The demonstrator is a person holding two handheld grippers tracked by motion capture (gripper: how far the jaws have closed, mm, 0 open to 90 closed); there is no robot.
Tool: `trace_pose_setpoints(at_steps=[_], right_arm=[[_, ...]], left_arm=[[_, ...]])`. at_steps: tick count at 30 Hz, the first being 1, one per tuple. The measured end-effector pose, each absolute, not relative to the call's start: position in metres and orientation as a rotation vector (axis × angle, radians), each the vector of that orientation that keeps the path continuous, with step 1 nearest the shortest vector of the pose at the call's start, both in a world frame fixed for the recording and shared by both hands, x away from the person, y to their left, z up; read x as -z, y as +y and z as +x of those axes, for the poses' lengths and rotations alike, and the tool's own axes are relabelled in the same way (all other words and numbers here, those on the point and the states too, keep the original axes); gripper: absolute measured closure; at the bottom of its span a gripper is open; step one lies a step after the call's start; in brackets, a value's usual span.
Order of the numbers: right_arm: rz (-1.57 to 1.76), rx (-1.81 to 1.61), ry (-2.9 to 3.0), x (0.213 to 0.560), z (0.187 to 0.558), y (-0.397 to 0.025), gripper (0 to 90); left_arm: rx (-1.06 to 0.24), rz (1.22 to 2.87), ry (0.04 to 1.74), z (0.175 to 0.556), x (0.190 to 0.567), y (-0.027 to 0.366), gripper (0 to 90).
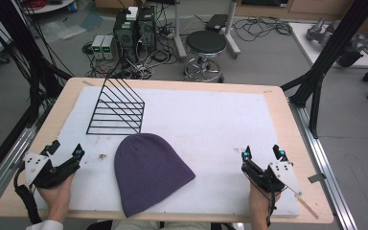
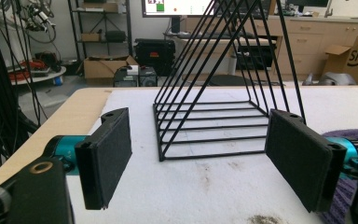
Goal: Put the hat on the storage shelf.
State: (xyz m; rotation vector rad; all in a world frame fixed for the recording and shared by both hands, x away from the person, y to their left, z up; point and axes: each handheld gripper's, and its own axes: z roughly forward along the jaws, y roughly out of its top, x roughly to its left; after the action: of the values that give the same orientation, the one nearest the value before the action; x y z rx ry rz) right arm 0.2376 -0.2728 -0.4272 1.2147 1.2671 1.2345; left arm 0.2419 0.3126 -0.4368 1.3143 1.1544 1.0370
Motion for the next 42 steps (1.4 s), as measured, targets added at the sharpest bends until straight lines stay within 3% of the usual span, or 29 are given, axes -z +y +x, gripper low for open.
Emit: trace_pose_setpoints(at_steps=[24,42], right_arm=[[1.239,-1.242,1.272,0.429,0.239,-0.275,11.0],[1.231,-1.254,1.286,0.429,0.239,-0.274,11.0]], left_arm=[[-1.013,1.329,1.157,0.242,0.437,0.311,23.0],[-0.954,1.407,1.215,0.243,0.414,0.303,22.9]])
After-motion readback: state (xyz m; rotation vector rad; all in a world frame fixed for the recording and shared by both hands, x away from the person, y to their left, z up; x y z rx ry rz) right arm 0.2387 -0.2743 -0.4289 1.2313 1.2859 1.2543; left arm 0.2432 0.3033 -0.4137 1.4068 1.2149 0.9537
